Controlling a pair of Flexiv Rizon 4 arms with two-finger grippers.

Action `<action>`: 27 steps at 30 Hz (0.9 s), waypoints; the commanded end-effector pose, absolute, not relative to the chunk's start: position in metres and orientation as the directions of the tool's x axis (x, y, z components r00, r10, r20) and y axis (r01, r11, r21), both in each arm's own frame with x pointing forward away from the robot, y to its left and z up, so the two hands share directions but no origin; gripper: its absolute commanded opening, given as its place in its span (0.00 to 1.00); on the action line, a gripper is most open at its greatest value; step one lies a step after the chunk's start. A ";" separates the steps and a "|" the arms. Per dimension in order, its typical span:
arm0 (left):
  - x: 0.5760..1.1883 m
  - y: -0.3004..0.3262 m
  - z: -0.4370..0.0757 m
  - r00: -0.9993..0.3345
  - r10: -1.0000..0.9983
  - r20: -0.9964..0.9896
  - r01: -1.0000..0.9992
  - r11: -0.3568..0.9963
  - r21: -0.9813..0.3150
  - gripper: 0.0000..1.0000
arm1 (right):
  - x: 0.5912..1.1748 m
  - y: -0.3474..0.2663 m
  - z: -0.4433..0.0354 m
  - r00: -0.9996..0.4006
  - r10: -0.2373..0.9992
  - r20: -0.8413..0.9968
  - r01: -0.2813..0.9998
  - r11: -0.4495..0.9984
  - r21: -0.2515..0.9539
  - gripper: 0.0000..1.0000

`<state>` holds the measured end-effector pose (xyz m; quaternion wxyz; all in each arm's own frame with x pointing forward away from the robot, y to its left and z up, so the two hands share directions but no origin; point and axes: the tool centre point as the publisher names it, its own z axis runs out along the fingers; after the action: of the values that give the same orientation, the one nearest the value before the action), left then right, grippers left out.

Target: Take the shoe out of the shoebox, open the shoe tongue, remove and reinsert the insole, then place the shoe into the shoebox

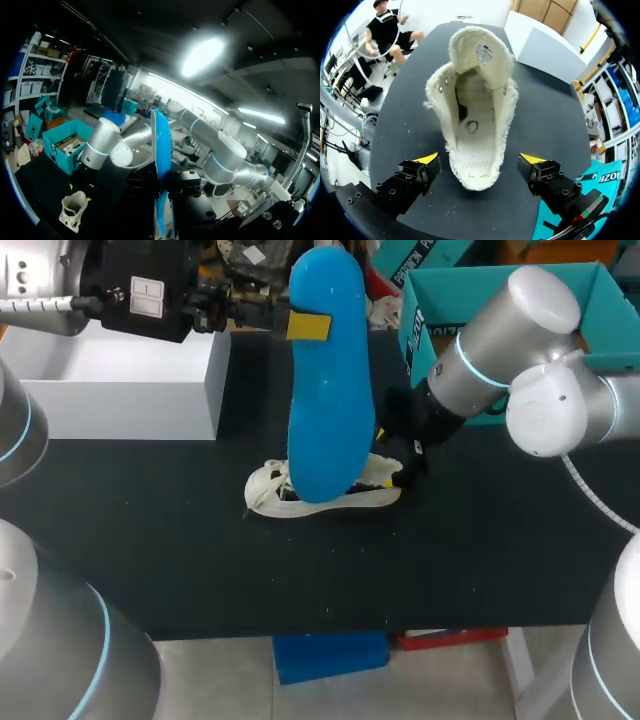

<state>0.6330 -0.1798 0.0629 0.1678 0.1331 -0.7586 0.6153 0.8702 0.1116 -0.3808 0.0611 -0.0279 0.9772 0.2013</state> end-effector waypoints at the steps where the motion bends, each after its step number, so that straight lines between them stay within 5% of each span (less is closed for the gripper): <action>1: 0.633 -0.181 0.064 -0.908 0.002 0.419 -0.409 0.211 -0.888 0.00 | 0.874 0.123 -0.380 -0.991 -0.048 -0.128 -0.056 0.997 0.055 1.00; 27: 0.633 -0.181 0.064 -0.908 0.002 0.419 -0.409 0.211 -0.888 0.00 | 0.871 0.142 -0.390 -0.991 -0.100 -0.088 -0.100 0.995 -0.004 1.00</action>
<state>0.6326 -0.1798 0.0628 0.1676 0.1331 -0.7587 0.6153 0.8691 0.1377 -0.3881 0.0443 -0.0522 0.9973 0.0275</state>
